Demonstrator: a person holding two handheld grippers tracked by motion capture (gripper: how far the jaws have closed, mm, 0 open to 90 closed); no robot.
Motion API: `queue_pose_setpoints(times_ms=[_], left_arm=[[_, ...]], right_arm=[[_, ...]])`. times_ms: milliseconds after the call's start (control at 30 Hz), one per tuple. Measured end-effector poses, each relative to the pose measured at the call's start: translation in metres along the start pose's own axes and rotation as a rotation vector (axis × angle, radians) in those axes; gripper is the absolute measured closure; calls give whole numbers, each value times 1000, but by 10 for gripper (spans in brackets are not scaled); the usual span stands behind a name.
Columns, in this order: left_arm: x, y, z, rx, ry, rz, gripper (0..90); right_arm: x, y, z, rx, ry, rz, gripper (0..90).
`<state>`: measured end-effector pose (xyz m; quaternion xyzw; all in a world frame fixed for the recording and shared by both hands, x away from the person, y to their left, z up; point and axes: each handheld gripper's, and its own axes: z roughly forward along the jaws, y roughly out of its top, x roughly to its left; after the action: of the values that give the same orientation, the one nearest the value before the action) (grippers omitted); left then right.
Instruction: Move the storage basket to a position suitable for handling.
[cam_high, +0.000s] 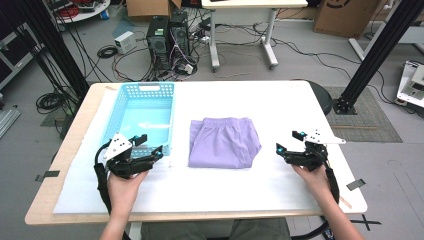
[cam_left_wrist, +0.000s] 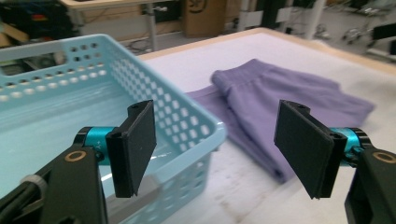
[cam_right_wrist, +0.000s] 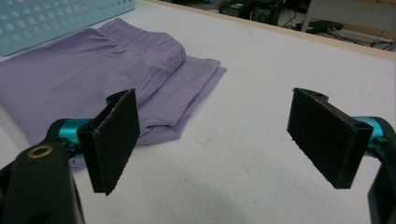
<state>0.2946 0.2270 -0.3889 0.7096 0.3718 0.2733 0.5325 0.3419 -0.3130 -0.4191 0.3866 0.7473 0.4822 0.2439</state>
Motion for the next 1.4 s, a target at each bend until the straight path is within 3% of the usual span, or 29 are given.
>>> queue_pose_setpoints(times_ms=[100, 167, 200, 267, 300, 400, 433, 467, 533, 567, 600, 633, 667, 767, 1000, 1067, 1133, 1200, 1267, 1333, 1400], left_arm=[[3, -1, -5, -5, 45, 18, 295], [11, -4, -14, -9, 109, -24, 295], [11, -4, -14, -9, 109, -24, 295], [19, -6, -20, -9, 133, -80, 295], [26, -9, -27, -4, 170, -95, 295], [33, -12, -33, 0, 197, -97, 295], [40, -15, -41, 5, 232, -98, 295], [40, -15, -41, 5, 232, -98, 295], [49, -18, -49, 6, 273, -102, 295], [60, -23, -56, 10, 296, -136, 295], [60, -23, -56, 10, 296, -136, 295], [70, -29, -61, 10, 323, -176, 289], [70, -29, -61, 10, 323, -176, 279], [84, -36, -60, 19, 347, -232, 278], [94, -36, -47, 54, 361, -282, 277], [101, -36, -44, 63, 304, -311, 352], [102, -35, -43, 68, 306, -308, 411], [105, -34, -40, 81, 328, -281, 438], [110, -35, -40, 83, 325, -275, 549], [121, -39, -40, 66, 291, -308, 621], [125, -40, -38, 64, 285, -313, 658]], right_arm=[[-1, -1, 0, 4, 0, 5, 177], [-1, 0, 0, 2, -2, 2, 177], [-1, 0, 1, 1, -3, 5, 177], [-1, 0, 1, 1, -5, 3, 177], [-2, 0, 3, -2, -6, -4, 177], [-1, 0, 5, 1, -9, 2, 177], [-1, 0, 6, -2, -8, -3, 177], [-1, 0, 6, 1, -6, 1, 177], [-1, -1, 7, 1, -8, 0, 177], [-1, -1, 8, 3, -8, -6, 177], [-1, -1, 8, 3, -8, -6, 177], [0, 0, 8, 5, -10, -3, 177], [0, 0, 8, 5, -10, -3, 177], [1, 0, 9, 2, -10, -3, 177], [3, 0, 9, 6, -13, -16, 177], [4, 0, 10, 8, -10, -18, 177], [4, 0, 11, 12, -9, -20, 177], [4, -1, 12, 14, -7, -29, 178], [6, -1, 13, 21, -8, -30, 178], [7, -1, 15, 25, -6, -42, 177], [9, -1, 15, 32, -3, -41, 178]])
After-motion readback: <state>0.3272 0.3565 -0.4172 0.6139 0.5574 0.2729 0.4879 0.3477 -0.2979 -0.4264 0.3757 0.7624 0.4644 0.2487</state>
